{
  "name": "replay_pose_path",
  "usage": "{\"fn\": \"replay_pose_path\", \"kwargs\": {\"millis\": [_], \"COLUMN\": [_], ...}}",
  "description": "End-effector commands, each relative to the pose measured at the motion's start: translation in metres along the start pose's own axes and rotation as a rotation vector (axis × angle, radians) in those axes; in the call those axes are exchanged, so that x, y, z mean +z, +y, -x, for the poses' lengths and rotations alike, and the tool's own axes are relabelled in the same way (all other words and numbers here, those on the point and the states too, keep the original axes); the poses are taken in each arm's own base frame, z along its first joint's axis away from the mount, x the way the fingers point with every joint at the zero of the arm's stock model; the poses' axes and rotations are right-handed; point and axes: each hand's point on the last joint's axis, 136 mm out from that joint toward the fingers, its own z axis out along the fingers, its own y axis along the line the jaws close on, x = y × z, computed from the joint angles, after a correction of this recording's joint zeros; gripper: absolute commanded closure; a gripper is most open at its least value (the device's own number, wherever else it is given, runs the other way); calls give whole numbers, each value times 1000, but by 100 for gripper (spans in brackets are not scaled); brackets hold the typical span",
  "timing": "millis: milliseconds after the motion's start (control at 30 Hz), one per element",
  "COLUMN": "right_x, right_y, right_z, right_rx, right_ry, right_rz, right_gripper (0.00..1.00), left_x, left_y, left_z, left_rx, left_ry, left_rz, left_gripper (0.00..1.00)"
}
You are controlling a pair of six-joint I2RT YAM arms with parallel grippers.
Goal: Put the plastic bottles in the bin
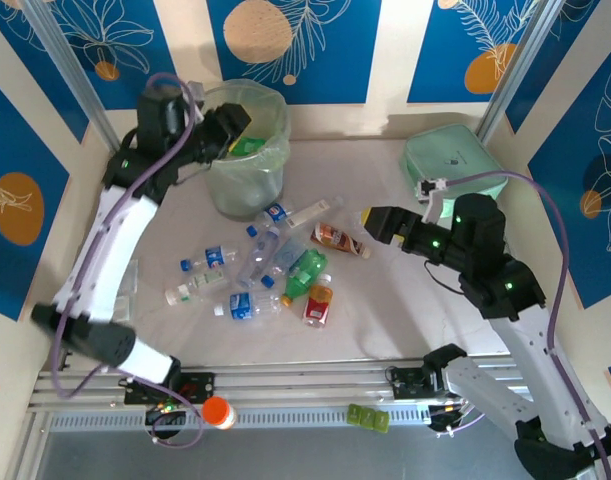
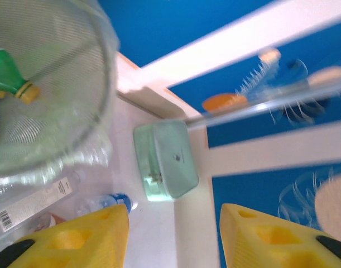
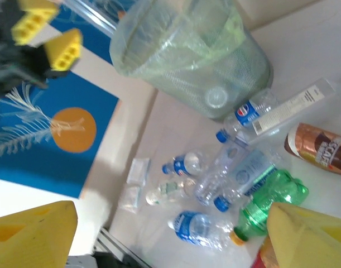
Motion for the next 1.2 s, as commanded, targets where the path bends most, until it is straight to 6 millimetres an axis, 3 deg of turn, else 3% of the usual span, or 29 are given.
{"fn": "replay_pose_path", "kwargs": {"millis": [0,167,433,667,800,967,1167], "right_x": [14,38,57,74,92,104,140], "right_y": [-27,-57,-135,-197,-219,-262,-289], "right_z": [-27,-56,-64,-37,-18,5,22], "right_rx": [-35,-14,191,497,622,819,951], "right_ry": [105,248,283,171,135,6,-42], "right_rz": [-109,-276,-663,-764,-820,-958,-978], "right_gripper": [12,14,14,15,7,0,1], "left_x": [-9,-26,-43,-42,-41,-47,-59], "left_y": [10,41,61,71,72,67,55], "left_z": [-36,-81,-103,-113,-112,-112,-113], "left_rx": [216,279,294,302,304,307,313], "left_ry": [46,167,181,211,204,194,191], "left_rz": [-22,16,23,32,34,16,-23], "left_gripper": [53,54,54,54,53,53,53]}}
